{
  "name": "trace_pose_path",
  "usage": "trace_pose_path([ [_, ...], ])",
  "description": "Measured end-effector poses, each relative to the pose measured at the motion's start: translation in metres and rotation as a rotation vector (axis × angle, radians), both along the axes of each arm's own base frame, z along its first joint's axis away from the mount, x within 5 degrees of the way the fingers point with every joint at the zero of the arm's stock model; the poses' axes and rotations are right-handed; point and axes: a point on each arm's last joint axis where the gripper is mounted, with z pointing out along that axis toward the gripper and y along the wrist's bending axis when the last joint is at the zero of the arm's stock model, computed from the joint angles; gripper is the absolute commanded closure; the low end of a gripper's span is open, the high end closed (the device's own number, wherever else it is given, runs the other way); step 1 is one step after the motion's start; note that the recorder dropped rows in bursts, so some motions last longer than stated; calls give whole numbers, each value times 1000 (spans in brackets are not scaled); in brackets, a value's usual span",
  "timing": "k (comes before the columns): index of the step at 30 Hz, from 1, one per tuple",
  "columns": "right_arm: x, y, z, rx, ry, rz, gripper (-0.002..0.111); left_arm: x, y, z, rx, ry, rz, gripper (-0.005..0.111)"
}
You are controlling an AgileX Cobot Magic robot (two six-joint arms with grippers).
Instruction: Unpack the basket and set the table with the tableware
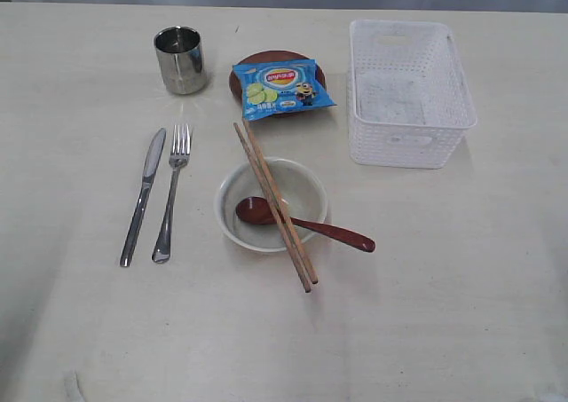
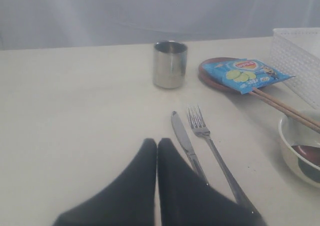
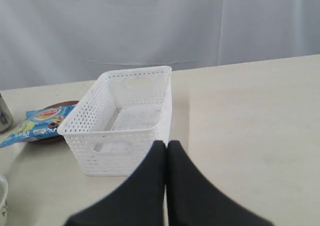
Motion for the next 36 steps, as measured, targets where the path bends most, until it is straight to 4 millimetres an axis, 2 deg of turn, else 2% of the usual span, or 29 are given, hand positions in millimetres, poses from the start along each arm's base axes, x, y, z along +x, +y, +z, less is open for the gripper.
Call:
trace_pose_path([
  [9, -1, -3, -7, -137, 67, -4, 109, 0, 0, 0, 0, 0, 0, 107],
  [36, -1, -3, -8, -186, 76, 6, 109, 0, 0, 0, 0, 0, 0, 107],
])
